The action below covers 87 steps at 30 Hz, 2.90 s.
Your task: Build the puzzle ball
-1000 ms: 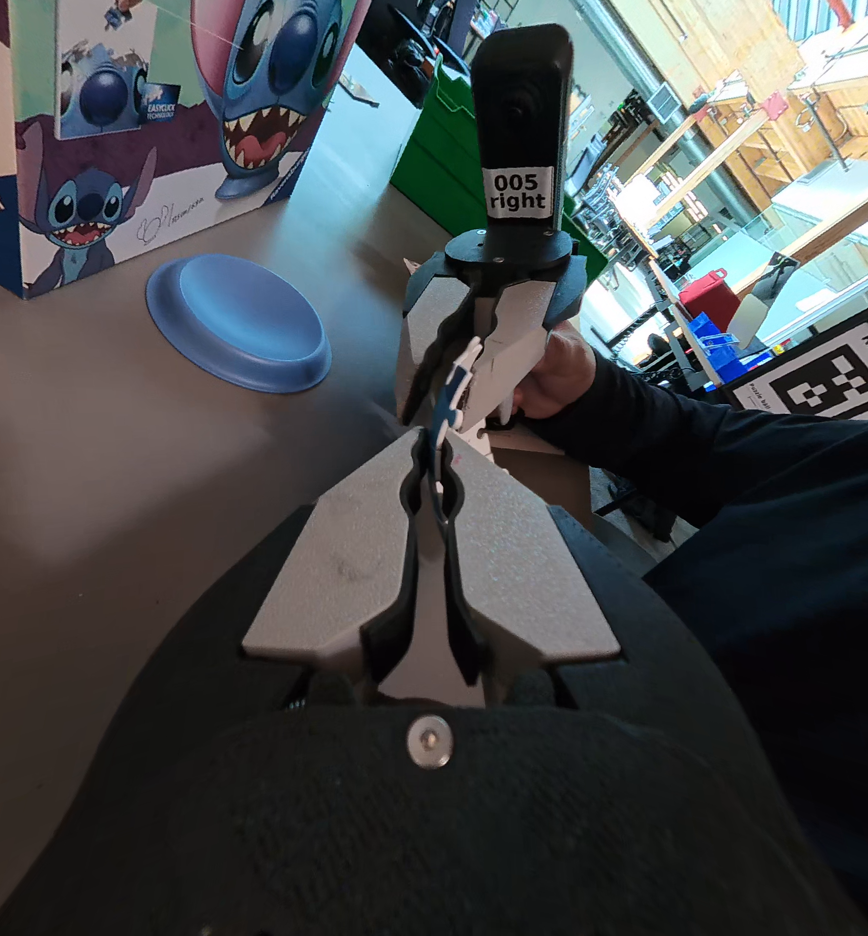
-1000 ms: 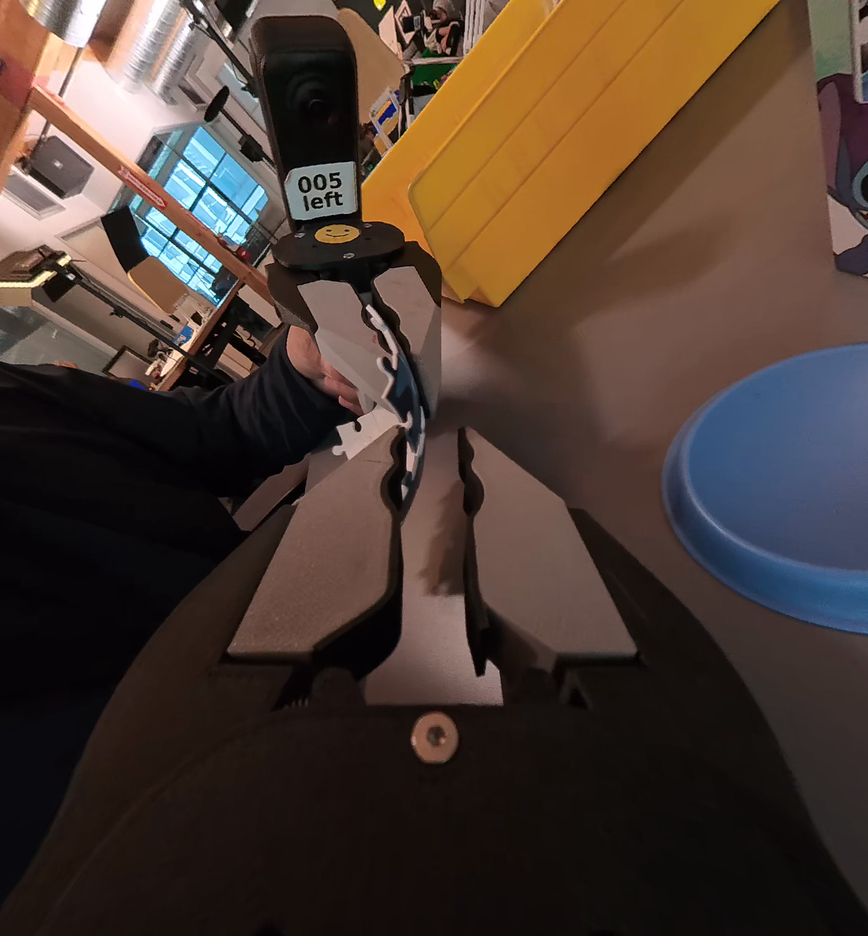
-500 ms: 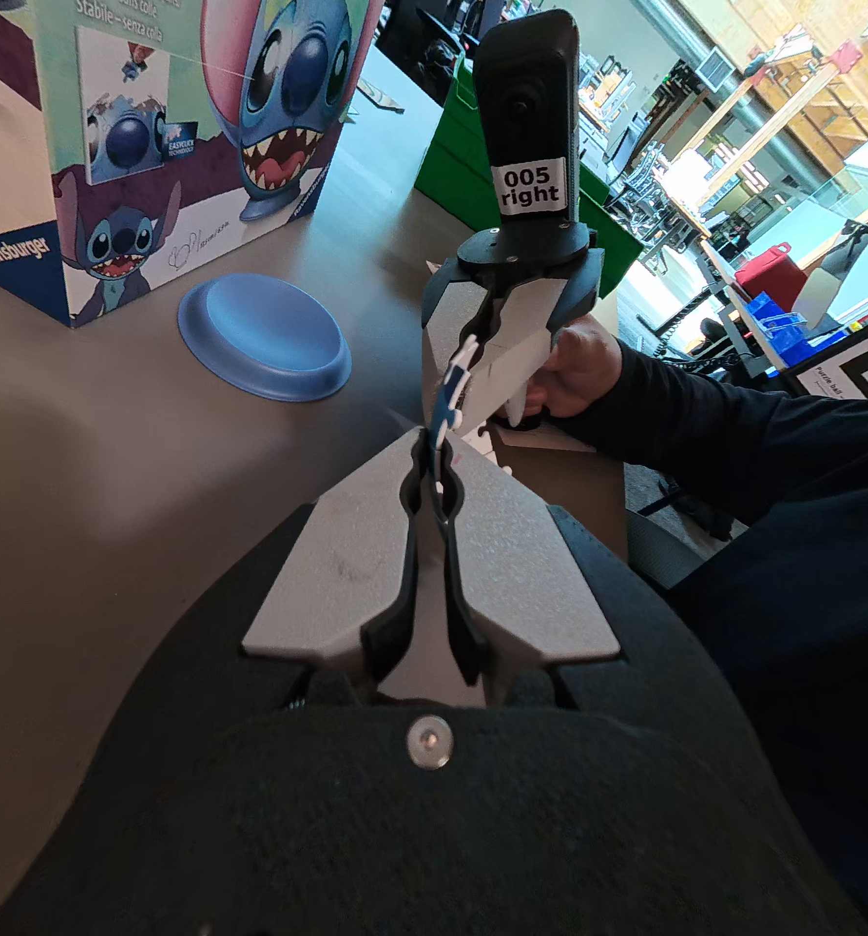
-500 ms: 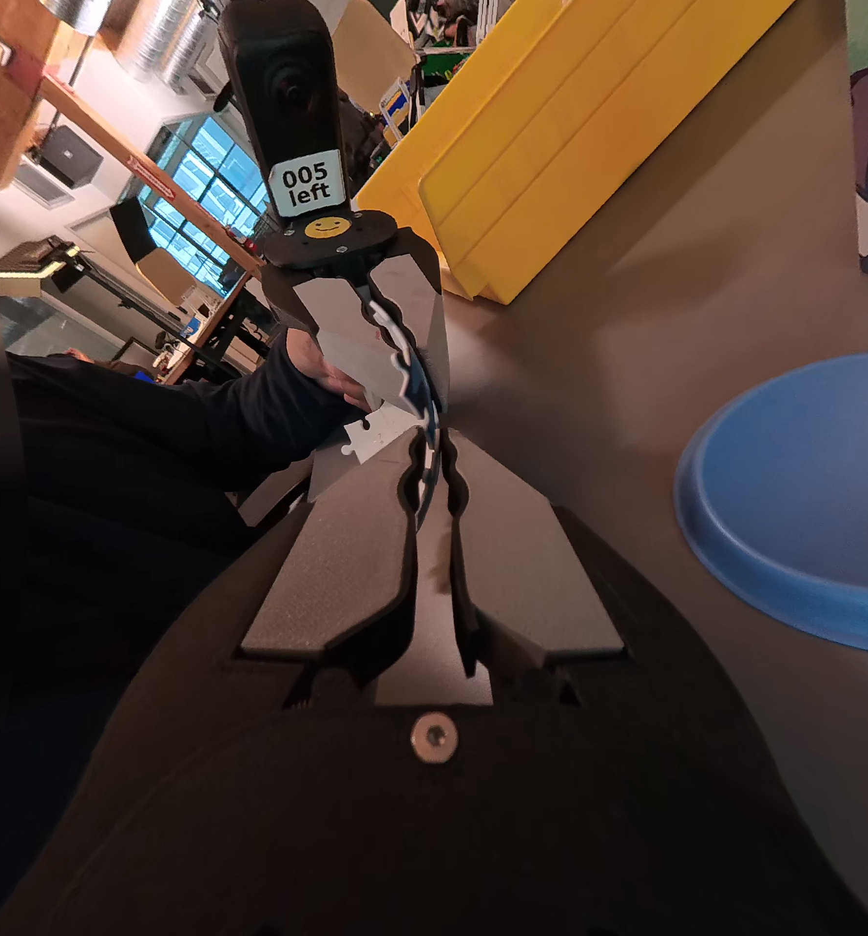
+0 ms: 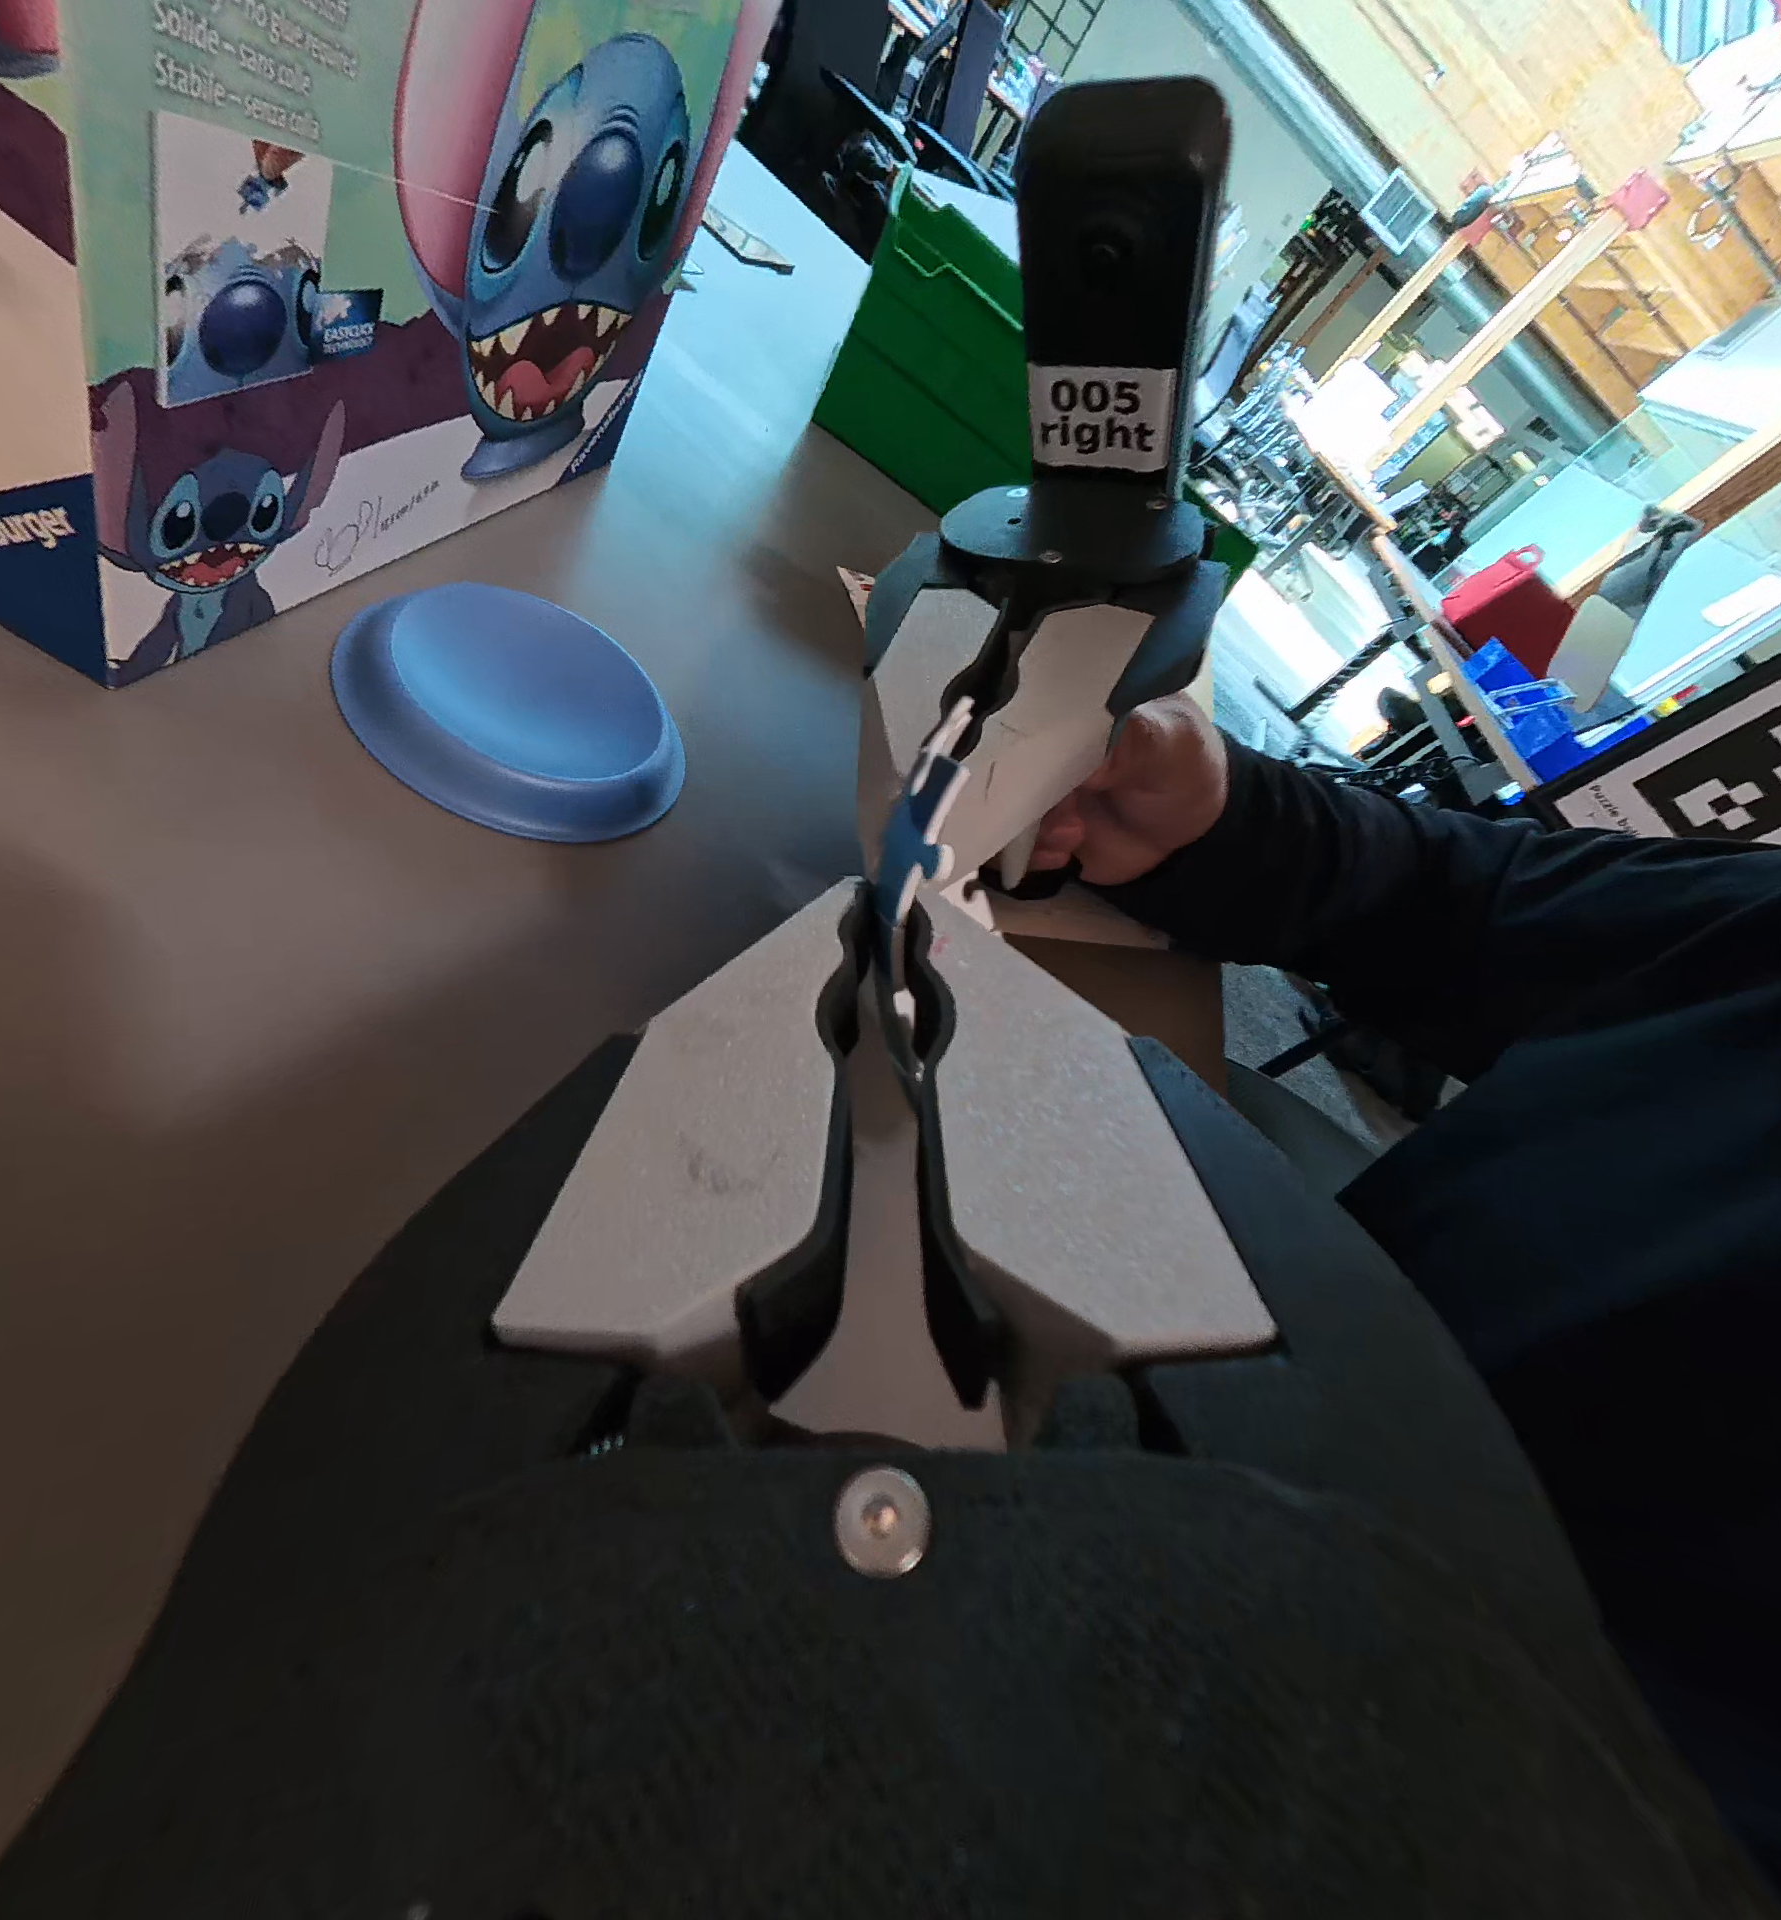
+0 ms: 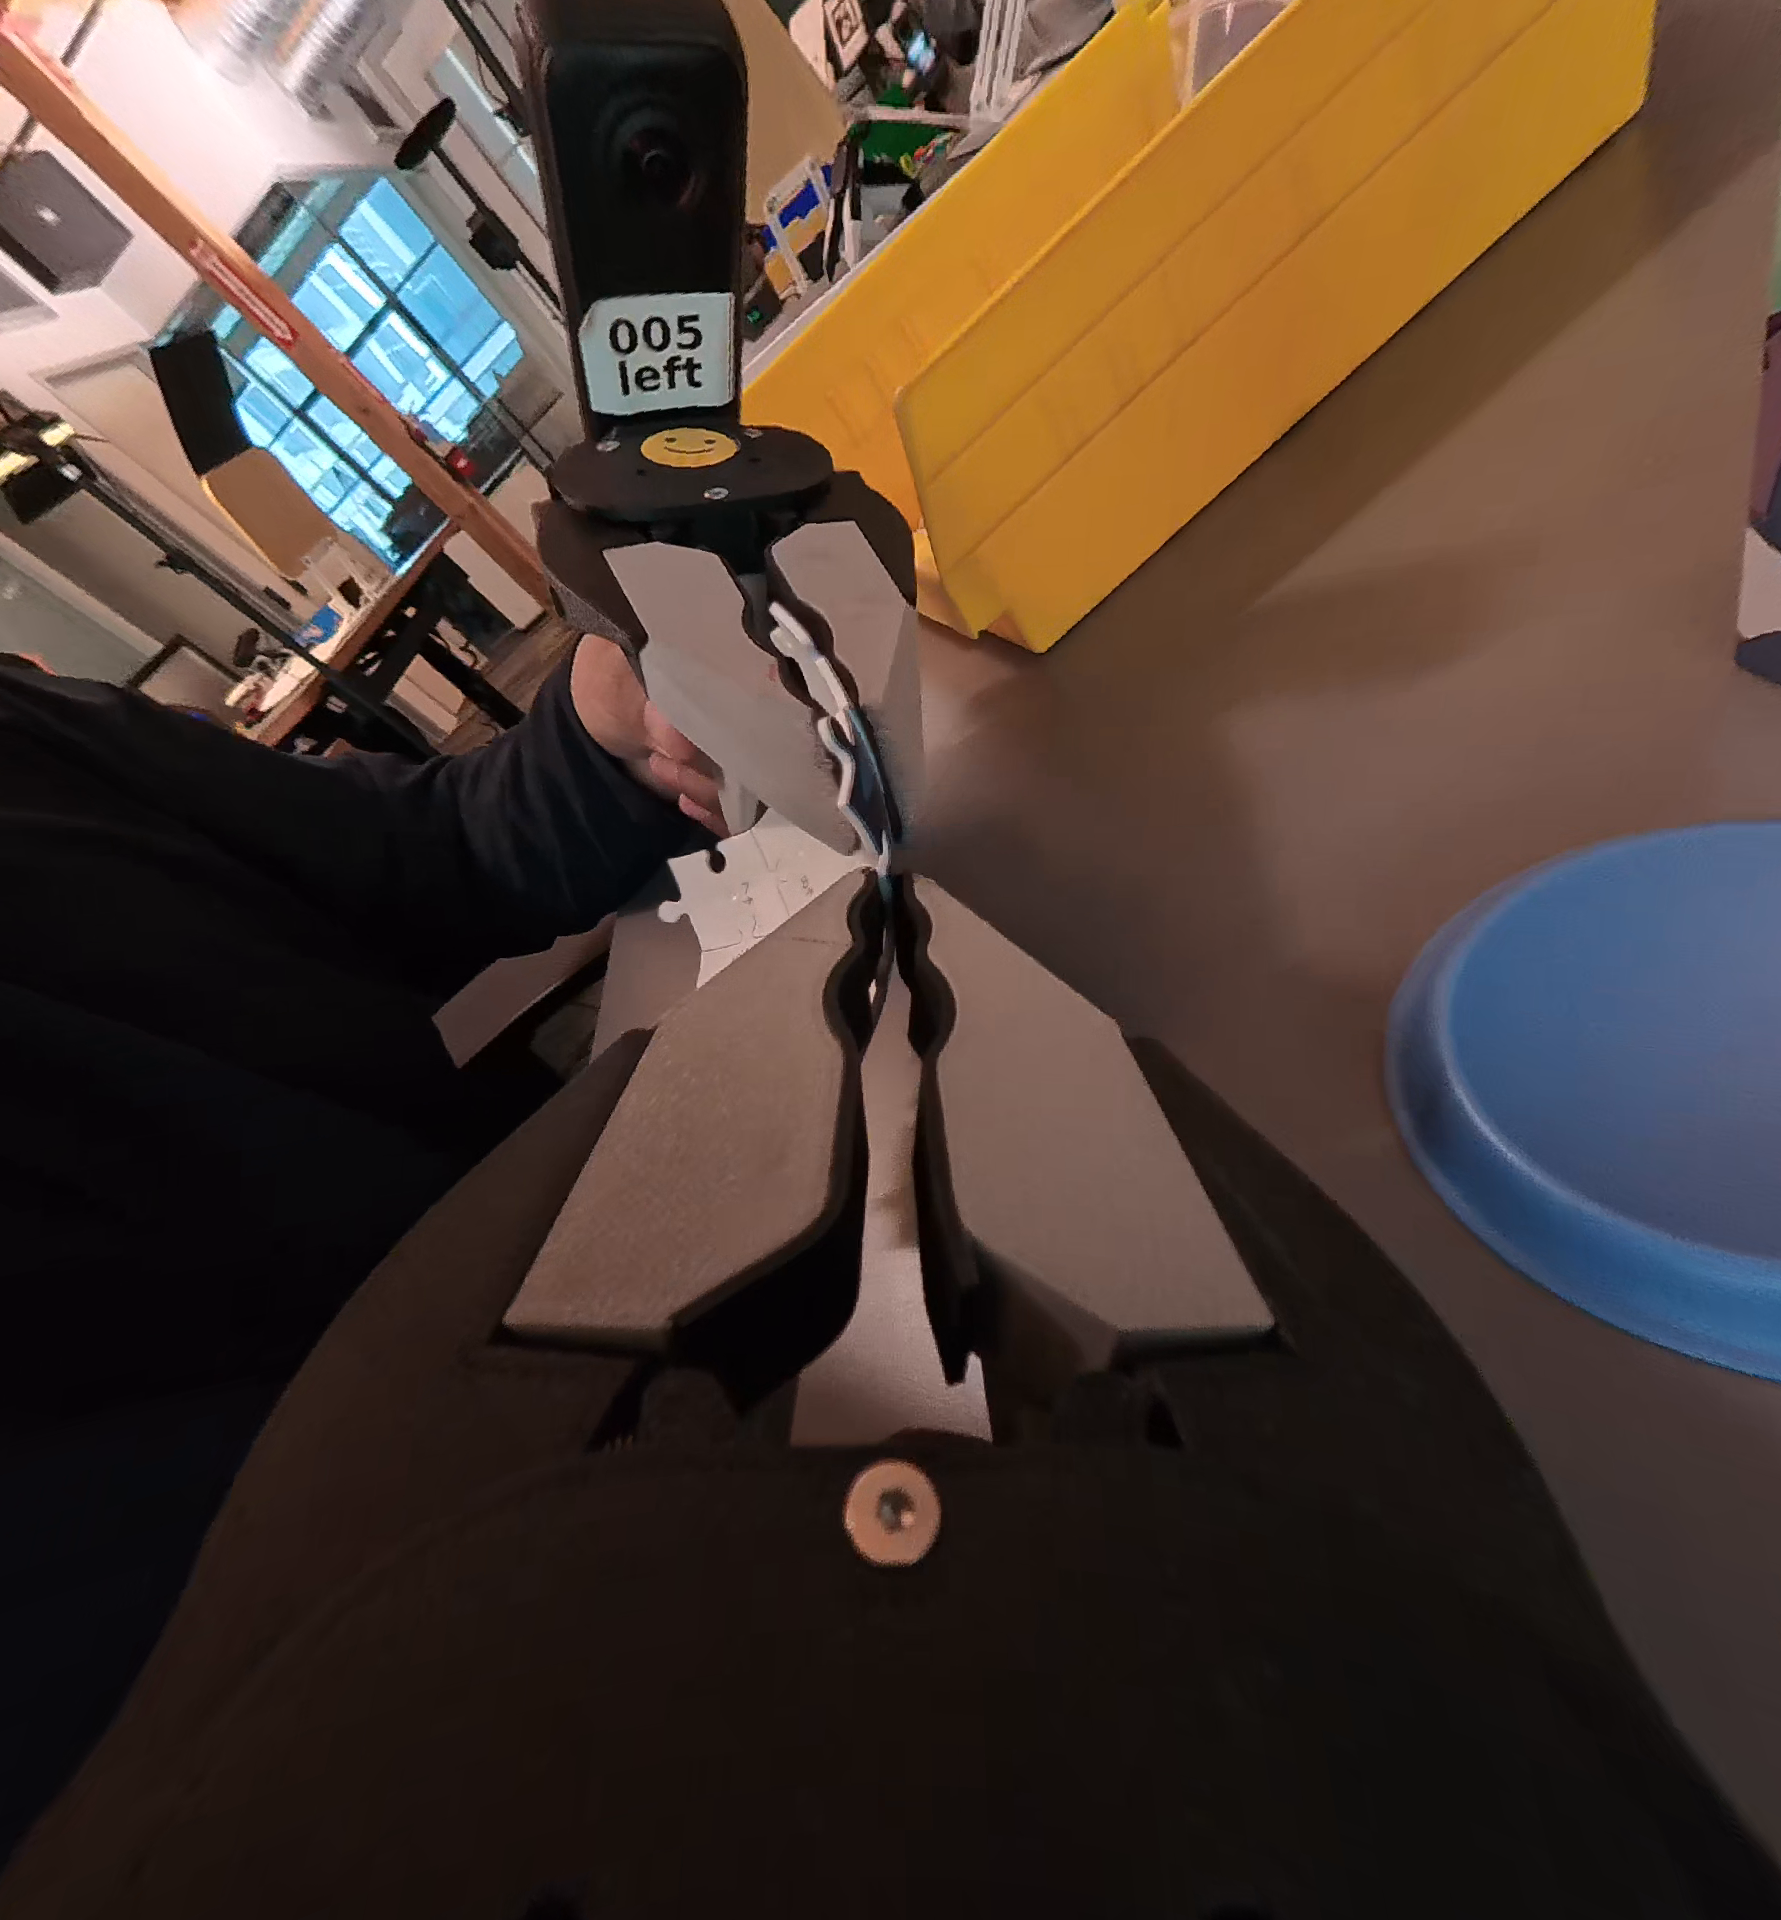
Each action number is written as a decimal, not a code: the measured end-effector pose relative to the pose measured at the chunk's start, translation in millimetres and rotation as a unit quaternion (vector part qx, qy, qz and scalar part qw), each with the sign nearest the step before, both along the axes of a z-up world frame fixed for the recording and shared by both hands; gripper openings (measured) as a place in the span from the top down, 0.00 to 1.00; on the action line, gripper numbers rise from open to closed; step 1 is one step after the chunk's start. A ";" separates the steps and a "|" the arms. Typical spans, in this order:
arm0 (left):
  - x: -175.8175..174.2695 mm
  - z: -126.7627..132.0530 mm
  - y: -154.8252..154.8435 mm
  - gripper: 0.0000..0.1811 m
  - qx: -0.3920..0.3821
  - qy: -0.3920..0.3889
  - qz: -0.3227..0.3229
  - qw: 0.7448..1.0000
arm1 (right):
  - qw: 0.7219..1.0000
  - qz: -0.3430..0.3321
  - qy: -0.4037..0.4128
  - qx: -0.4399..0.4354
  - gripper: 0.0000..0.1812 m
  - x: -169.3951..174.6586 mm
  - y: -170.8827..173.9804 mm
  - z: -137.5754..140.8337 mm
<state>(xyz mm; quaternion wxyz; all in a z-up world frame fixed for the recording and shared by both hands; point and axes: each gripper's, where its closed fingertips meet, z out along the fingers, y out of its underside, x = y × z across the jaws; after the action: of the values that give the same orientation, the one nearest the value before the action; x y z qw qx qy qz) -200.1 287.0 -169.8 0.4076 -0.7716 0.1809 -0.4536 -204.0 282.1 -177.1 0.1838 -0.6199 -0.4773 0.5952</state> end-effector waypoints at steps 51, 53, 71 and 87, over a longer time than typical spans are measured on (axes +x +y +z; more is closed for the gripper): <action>0.6 -9.6 3.5 1.00 -0.032 -0.011 -0.010 0.999 | 0.999 -0.011 0.022 -0.026 1.00 0.6 10.7 2.0; 0.3 -10.2 4.2 1.00 -0.036 -0.016 -0.010 0.999 | 0.999 -0.017 0.019 -0.025 1.00 0.2 11.4 1.1; 1.6 -26.4 4.9 1.00 -0.043 0.049 -0.031 0.997 | 0.999 -0.015 0.012 -0.033 0.90 6.6 16.6 -3.5; -31.5 -10.2 -16.7 0.70 -0.040 0.110 -0.003 0.993 | 0.995 -0.015 -0.090 0.031 1.00 11.5 9.2 -34.8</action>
<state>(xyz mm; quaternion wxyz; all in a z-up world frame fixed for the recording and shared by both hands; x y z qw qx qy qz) -231.6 270.3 -180.0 0.3526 -0.8320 0.2087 -0.3741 -192.6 291.3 -211.9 0.1686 -0.6720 -0.5007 0.5189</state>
